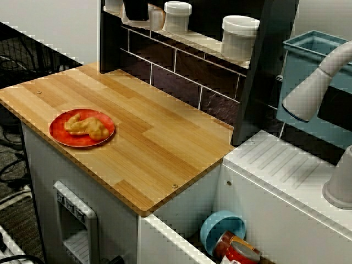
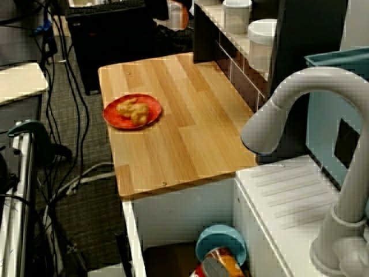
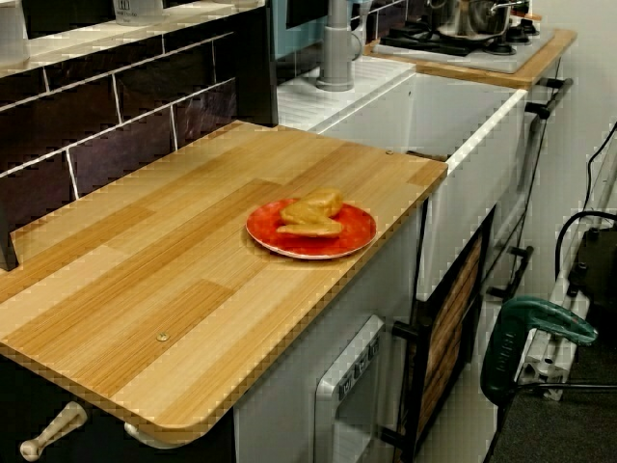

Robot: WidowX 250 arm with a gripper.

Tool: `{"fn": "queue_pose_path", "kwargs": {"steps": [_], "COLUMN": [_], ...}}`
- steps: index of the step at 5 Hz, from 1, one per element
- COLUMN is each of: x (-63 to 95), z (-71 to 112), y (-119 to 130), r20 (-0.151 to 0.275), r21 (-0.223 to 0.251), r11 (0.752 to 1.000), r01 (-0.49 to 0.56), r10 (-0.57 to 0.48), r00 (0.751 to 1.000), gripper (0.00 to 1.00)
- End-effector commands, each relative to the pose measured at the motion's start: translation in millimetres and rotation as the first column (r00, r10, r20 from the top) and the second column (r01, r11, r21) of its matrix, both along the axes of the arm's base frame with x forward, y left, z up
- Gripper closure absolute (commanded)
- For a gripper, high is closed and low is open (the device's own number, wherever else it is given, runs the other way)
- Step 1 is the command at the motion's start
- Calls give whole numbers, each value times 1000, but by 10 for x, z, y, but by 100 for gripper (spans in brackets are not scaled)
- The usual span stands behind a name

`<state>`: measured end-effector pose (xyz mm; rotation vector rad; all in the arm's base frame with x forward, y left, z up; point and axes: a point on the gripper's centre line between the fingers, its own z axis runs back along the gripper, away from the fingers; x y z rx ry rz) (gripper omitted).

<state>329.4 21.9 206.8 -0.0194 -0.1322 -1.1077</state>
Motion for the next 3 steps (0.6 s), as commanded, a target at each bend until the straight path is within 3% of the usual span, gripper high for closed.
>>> {"fn": "queue_pose_path", "kwargs": {"steps": [1,3], "x": [-158,-235], "z": [-46,-333], "y": [110,124], "r20": [130,224], "r21": [93,206], "r11": [995,976], "r01": [-47,-66], "r10": [35,19], "r00": [991,974], "gripper": [100,100]}}
